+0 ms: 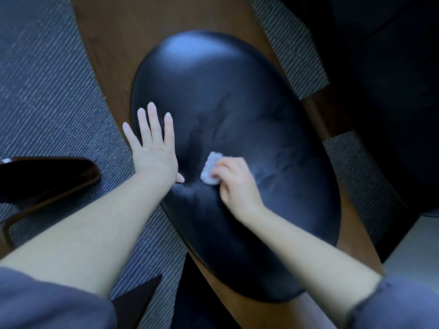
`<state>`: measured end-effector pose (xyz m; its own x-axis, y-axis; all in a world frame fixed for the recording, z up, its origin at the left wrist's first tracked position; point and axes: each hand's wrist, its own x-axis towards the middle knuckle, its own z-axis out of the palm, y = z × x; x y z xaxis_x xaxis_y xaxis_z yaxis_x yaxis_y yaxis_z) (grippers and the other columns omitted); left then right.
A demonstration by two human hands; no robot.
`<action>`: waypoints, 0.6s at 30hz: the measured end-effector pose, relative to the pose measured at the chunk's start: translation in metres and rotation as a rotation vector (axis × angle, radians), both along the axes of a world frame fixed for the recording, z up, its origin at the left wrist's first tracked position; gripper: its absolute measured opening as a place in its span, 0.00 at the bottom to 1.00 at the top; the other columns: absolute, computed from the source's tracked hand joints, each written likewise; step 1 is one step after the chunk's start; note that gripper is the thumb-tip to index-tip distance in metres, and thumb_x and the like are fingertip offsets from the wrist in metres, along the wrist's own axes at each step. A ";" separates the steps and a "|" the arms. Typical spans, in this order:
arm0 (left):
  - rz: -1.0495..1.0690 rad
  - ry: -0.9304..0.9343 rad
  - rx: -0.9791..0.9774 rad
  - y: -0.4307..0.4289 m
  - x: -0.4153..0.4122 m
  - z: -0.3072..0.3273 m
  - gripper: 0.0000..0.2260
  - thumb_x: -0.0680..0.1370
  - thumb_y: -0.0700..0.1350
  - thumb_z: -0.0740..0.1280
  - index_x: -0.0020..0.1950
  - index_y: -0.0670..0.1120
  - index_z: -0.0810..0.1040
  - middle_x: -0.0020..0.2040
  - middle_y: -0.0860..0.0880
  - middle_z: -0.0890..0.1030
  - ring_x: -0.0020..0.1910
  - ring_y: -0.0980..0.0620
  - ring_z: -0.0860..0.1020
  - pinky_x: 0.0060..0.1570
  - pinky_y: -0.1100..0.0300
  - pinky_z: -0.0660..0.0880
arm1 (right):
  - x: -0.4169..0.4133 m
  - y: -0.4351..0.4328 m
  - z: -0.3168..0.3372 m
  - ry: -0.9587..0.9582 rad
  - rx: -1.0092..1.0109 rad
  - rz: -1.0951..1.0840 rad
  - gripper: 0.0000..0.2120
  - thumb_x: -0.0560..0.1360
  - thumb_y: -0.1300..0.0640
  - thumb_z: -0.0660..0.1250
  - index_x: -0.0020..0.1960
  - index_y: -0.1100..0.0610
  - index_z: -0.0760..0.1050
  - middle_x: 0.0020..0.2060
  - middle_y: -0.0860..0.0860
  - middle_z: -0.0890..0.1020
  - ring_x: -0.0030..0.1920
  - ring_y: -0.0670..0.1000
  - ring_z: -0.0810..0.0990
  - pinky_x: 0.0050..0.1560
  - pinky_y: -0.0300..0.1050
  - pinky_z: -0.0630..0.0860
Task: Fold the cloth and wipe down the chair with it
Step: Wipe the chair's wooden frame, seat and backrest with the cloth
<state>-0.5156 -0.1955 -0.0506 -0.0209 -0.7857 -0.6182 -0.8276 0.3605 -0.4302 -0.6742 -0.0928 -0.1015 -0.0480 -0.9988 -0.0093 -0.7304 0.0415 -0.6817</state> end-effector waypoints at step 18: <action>-0.232 0.126 0.349 0.014 -0.060 0.002 0.67 0.62 0.71 0.74 0.75 0.47 0.25 0.71 0.35 0.22 0.73 0.33 0.26 0.69 0.28 0.38 | -0.137 0.018 -0.027 0.271 0.208 -0.234 0.16 0.62 0.69 0.60 0.46 0.58 0.78 0.50 0.56 0.79 0.47 0.62 0.75 0.47 0.49 0.72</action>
<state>-0.5756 -0.1820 -0.0487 -0.2649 -0.4957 -0.8271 -0.7455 0.6493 -0.1503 -0.8115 -0.0752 -0.1283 -0.3018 -0.9389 -0.1656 -0.8368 0.3441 -0.4258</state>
